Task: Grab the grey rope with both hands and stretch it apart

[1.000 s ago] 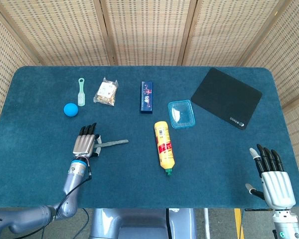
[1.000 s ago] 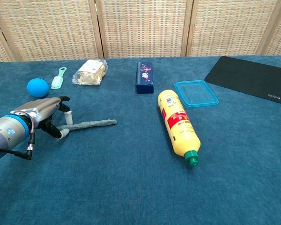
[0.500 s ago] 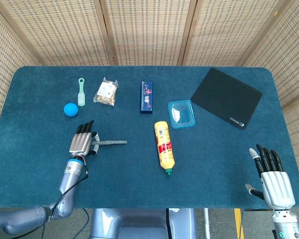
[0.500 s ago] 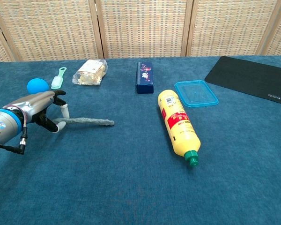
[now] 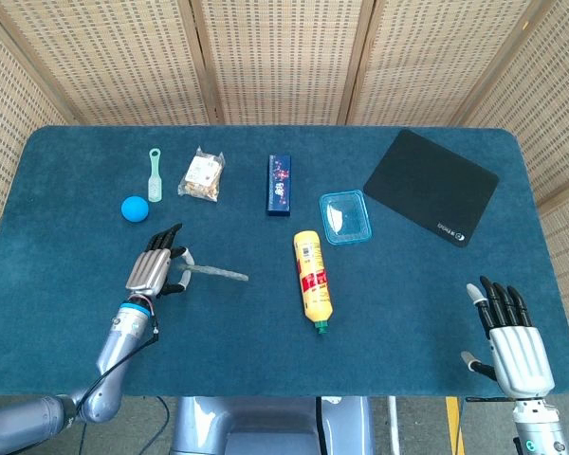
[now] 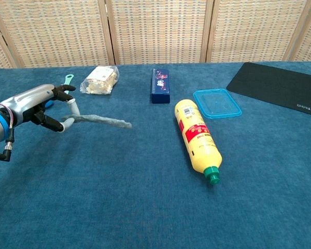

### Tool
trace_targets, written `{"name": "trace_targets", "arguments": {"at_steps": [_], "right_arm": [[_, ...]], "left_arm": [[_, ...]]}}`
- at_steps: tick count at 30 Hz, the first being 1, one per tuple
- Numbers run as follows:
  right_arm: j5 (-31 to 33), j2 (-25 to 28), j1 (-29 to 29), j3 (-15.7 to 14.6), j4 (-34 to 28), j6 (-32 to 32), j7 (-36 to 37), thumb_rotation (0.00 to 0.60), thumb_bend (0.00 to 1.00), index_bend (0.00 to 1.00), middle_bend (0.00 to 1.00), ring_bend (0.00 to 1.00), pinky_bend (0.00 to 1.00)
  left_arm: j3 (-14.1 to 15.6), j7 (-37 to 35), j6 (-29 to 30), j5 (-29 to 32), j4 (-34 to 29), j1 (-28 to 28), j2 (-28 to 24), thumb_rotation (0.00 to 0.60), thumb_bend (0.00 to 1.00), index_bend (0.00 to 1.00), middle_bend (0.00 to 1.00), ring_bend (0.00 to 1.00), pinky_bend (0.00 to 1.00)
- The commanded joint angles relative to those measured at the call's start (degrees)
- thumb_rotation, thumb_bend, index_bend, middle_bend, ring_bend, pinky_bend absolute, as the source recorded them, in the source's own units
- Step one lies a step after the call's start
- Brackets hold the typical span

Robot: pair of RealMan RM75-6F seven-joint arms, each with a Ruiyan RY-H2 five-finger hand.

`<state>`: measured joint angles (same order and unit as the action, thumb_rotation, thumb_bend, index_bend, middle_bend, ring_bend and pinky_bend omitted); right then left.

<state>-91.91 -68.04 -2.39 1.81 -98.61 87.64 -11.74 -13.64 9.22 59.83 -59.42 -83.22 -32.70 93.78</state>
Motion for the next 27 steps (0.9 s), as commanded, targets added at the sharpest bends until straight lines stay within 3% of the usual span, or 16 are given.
{"name": "trace_targets", "arguments": {"at_steps": [1, 9, 15, 22, 27], "right_arm": [[0.07, 0.01, -0.64, 0.15, 0.11, -0.85, 0.59, 0.6, 0.0, 0.04, 0.0, 0.0, 0.0], [-1.25, 3.58, -6.29, 1.62, -1.2, -7.31, 10.65, 0.6, 0.0, 0.12, 0.0, 0.0, 0.0], [0.03, 8.98, -11.39, 3.59, -7.8, -13.73, 18.72, 0.6, 0.0, 0.17, 0.0, 0.0, 0.0], [0.41, 8.54, -15.23, 6.1, -8.98, -15.73, 18.69, 0.6, 0.0, 0.25, 0.0, 0.0, 0.0], [1.16, 8.01, -18.12, 7.13, -10.55, -18.22, 22.57, 0.6, 0.0, 0.3, 0.0, 0.0, 0.0]], "left_arm": [[-0.84, -5.65, -0.84, -3.3, -3.43, 0.3, -1.92, 0.6, 0.58, 0.77, 0.0, 0.0, 0.0], [-4.67, -27.35, -7.85, -4.83, -8.59, -0.67, -1.0, 0.6, 0.58, 0.77, 0.0, 0.0, 0.0], [-6.8, -32.37, -12.01, -2.8, -6.72, -3.77, 2.1, 0.6, 0.58, 0.78, 0.0, 0.0, 0.0], [-8.91, -34.35, -13.85, -0.17, -6.12, -6.49, 4.91, 0.6, 0.58, 0.78, 0.0, 0.0, 0.0], [-10.36, -32.86, -13.65, 2.8, -6.26, -8.37, 6.09, 0.6, 0.58, 0.78, 0.0, 0.0, 0.0]]}}
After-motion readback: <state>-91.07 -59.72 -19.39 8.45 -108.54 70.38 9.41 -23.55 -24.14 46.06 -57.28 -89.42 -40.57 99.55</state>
